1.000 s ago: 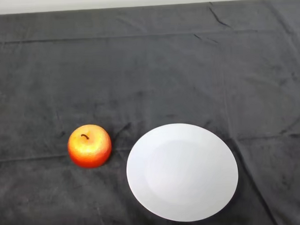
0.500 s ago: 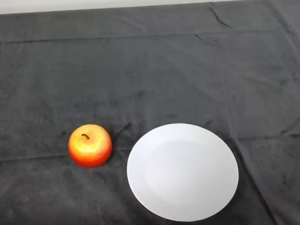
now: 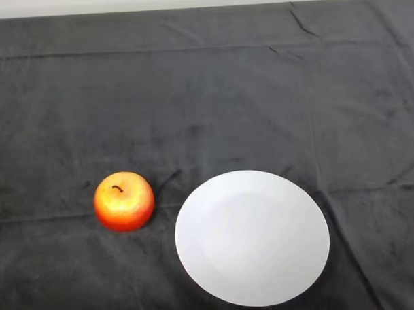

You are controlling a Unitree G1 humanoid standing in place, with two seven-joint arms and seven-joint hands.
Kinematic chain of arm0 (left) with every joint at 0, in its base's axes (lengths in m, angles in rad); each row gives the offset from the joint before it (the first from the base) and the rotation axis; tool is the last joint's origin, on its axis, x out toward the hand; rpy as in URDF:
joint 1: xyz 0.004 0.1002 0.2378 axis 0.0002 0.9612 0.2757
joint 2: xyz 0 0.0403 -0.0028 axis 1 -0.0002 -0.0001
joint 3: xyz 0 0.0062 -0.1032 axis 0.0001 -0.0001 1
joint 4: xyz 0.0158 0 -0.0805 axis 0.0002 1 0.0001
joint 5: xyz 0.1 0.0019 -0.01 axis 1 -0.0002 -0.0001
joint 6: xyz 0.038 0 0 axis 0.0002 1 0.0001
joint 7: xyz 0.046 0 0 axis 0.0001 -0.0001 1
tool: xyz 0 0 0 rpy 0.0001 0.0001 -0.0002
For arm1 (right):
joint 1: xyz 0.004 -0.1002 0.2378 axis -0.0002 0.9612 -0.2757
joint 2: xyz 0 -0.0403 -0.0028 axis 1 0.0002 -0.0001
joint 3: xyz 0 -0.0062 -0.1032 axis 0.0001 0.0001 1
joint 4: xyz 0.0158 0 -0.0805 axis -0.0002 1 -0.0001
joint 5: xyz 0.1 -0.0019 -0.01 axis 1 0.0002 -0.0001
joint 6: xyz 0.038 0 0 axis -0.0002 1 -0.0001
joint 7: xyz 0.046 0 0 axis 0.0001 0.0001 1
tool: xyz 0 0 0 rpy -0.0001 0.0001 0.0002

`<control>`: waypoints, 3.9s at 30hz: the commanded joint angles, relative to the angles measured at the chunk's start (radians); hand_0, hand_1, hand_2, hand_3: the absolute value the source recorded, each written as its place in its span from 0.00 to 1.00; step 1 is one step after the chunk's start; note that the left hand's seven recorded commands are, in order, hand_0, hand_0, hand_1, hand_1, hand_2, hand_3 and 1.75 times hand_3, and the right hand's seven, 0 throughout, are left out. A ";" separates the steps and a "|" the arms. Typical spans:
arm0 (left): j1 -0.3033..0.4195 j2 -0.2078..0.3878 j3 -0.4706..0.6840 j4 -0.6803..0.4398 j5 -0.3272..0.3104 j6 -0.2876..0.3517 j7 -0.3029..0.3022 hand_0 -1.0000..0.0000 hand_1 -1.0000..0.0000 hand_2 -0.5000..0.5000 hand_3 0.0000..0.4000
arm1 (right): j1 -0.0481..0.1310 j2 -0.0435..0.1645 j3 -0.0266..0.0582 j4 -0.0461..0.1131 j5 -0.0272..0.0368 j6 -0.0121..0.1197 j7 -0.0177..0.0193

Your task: Move the apple to the plate

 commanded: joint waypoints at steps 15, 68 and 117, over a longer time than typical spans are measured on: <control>0.219 -0.105 -0.194 -0.545 -0.041 0.195 -0.213 1.00 1.00 0.50 0.00 | 0.021 -0.025 -0.0208 -0.003 -0.0003 0.010 -0.0026; 0.133 -0.175 -0.382 -0.511 0.084 0.263 -0.251 0.00 0.00 0.50 1.00 | 0.021 -0.022 -0.0146 -0.006 0.0000 0.009 0.0003; 0.008 -0.386 -0.865 -0.483 0.096 0.126 -0.023 0.00 0.00 0.50 1.00 | 0.021 -0.022 -0.0127 -0.007 0.0011 0.008 0.0010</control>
